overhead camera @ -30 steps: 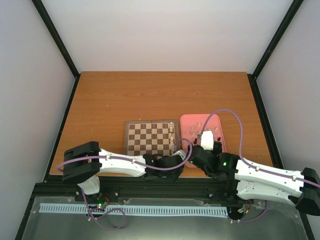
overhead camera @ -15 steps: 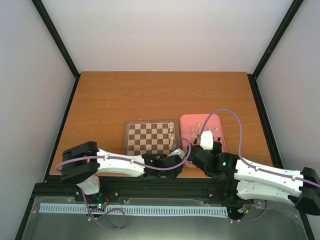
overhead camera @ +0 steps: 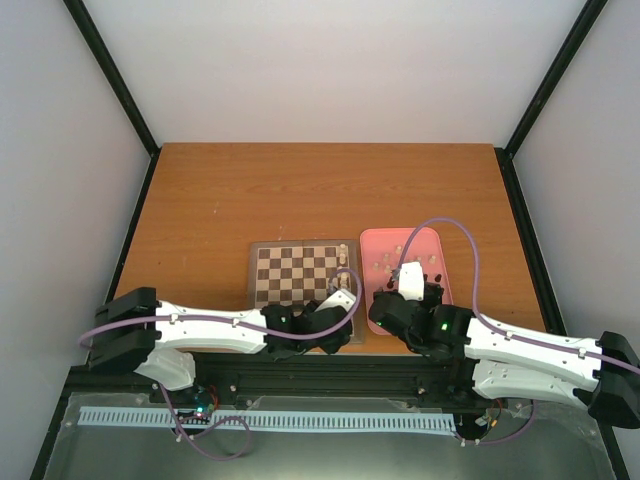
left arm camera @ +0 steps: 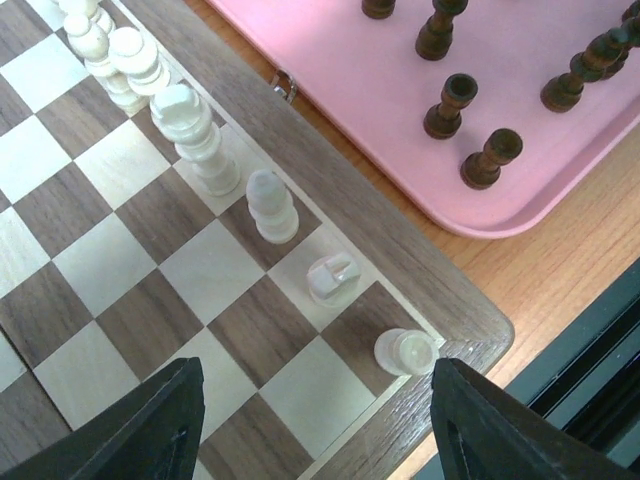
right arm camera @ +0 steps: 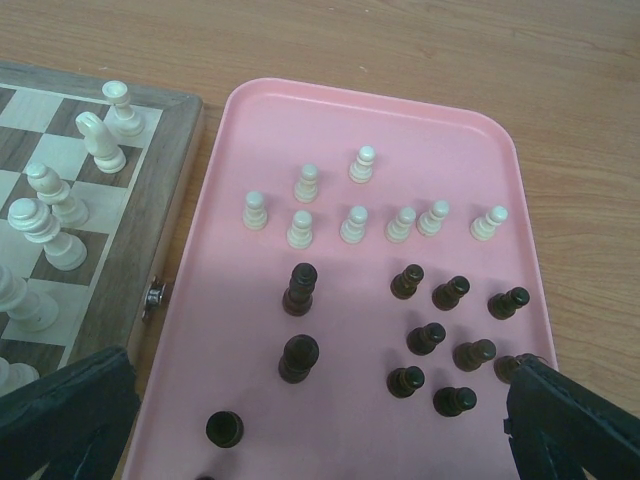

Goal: Set up the chess pieces on the board
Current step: Adjust the chess piece on the chessboard.

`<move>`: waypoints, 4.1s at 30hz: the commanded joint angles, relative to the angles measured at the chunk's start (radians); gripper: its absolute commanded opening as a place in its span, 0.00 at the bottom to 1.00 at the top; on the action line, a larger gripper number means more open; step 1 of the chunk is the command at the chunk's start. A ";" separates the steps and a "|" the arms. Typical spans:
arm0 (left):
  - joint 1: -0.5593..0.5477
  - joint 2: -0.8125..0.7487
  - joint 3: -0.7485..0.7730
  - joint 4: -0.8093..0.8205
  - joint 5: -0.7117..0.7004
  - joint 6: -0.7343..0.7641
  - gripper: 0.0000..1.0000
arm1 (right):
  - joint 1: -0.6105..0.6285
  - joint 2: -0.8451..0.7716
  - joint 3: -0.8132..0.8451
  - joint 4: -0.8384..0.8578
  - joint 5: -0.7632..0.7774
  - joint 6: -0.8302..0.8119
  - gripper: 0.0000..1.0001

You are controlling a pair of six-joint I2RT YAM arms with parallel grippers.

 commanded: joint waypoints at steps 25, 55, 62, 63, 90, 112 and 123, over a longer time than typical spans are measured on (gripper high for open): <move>-0.016 -0.031 -0.093 0.099 0.137 0.025 0.64 | 0.000 0.011 0.001 0.018 0.027 0.015 1.00; -0.015 0.079 -0.046 0.150 0.064 0.017 0.65 | 0.001 -0.004 -0.005 0.023 0.022 0.010 1.00; -0.015 0.099 -0.044 0.177 0.093 0.023 0.65 | 0.000 -0.002 -0.003 0.025 0.022 0.007 1.00; -0.015 0.101 -0.043 0.180 0.096 0.024 0.65 | 0.000 -0.001 -0.003 0.024 0.022 0.008 1.00; -0.015 0.134 -0.031 0.177 0.010 -0.005 0.65 | 0.000 0.008 -0.002 0.036 0.012 -0.008 1.00; -0.015 0.134 -0.033 0.155 -0.053 -0.024 0.65 | 0.000 0.024 0.002 0.042 0.007 -0.012 1.00; -0.015 0.113 -0.046 0.160 -0.037 -0.018 0.65 | 0.001 0.028 -0.001 0.044 0.007 -0.011 1.00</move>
